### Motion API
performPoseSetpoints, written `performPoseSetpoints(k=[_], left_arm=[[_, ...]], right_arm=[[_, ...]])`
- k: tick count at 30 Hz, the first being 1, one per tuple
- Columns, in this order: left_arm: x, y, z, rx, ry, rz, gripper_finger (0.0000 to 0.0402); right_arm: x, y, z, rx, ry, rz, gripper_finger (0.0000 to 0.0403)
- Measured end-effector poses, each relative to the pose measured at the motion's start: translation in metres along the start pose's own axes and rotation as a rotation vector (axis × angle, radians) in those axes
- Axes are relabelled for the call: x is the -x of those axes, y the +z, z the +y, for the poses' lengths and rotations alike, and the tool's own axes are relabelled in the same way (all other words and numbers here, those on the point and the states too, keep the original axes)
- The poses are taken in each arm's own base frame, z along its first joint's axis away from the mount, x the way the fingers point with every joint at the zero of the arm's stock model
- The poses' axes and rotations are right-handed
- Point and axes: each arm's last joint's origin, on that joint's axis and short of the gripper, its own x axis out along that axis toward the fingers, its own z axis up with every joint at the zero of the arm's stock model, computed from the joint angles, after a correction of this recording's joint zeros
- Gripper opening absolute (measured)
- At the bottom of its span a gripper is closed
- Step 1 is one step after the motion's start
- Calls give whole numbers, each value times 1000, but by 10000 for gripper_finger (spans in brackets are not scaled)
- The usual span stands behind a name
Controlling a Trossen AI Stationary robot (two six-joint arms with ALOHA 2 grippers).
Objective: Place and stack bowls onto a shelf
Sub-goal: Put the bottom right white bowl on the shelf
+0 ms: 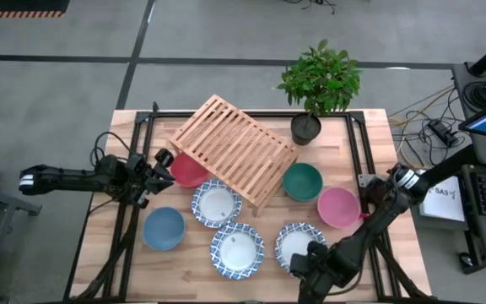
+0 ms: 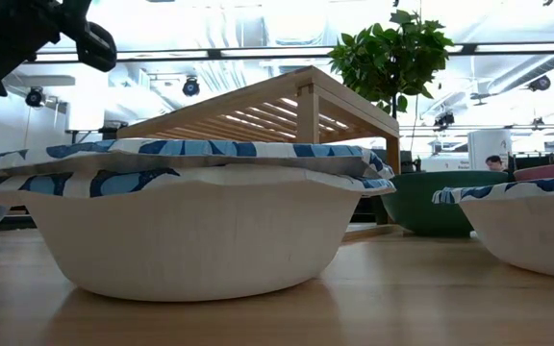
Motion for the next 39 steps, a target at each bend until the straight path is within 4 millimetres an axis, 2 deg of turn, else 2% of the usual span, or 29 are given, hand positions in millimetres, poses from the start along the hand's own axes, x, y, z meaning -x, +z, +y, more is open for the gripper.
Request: performPoseSetpoints(k=[9,15,20,29,34,39], left_arm=[[0,-1,0,2,2,6,39],[0,-1,1,3,3,7,39],[-1,-2,1,5,5,13,39],[-3,-7,3,18,16,50,39],[-4,-11,5,57,27,81,39],[-6,-12,8,58,74,76,39]], right_arm=[[-36,0,-7,15,-120,59,180],[-43,0,-9,45,-139,71,176],[-43,1,-9,47,-139,69,138],[-41,2,-8,64,-119,79,22],[-27,6,0,76,-86,76,10],[-4,13,10,89,-93,86,9]])
